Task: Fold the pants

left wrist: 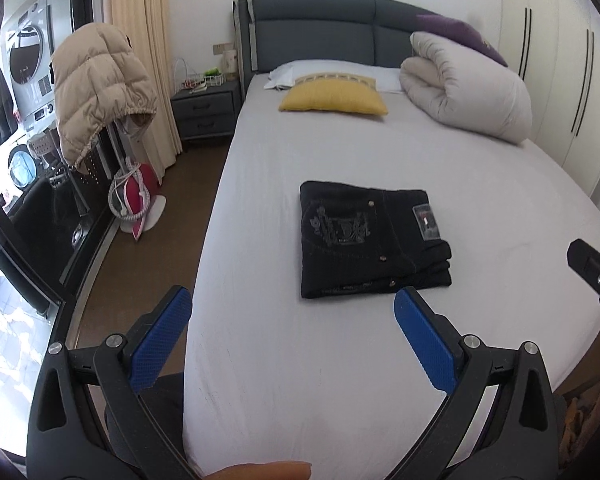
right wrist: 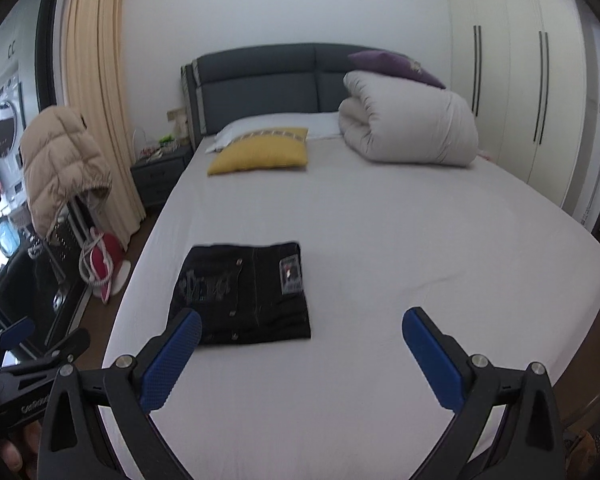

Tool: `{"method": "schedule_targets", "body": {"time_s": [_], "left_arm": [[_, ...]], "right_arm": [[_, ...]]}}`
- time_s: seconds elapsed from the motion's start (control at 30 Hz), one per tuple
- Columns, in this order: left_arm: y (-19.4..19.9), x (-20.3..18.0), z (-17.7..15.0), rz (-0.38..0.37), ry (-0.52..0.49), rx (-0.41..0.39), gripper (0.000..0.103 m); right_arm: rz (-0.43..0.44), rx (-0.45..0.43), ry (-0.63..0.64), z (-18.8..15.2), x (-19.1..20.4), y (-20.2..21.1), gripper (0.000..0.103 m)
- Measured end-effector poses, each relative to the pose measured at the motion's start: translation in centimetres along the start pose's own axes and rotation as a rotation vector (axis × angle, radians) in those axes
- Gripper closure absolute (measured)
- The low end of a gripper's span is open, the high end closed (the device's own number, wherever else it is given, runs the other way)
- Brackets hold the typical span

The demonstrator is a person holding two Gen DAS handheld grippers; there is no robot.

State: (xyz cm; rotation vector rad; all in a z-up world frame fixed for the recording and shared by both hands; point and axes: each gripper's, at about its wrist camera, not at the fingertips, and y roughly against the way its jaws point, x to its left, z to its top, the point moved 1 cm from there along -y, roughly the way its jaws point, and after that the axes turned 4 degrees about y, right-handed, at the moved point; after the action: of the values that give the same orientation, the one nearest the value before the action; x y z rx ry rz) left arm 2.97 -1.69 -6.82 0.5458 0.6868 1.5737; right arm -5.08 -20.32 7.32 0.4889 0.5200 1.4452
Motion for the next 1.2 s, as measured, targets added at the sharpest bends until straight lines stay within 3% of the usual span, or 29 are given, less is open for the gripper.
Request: {"method": "schedule_targets", "body": {"time_s": [0.27, 1.2], "left_arm": [[-2.4, 0.1, -0.7, 0.006, -0.003, 0.028, 0.0], [-3.0, -0.2, -1.9, 0.016, 0.013, 0.05, 0.0]], "right_arm": [[0.021, 0.029, 0.026, -0.6, 0.8, -0.8, 0.0], [0.036, 0.078, 0.046, -0.9, 1.6, -1.7, 0.0]]}}
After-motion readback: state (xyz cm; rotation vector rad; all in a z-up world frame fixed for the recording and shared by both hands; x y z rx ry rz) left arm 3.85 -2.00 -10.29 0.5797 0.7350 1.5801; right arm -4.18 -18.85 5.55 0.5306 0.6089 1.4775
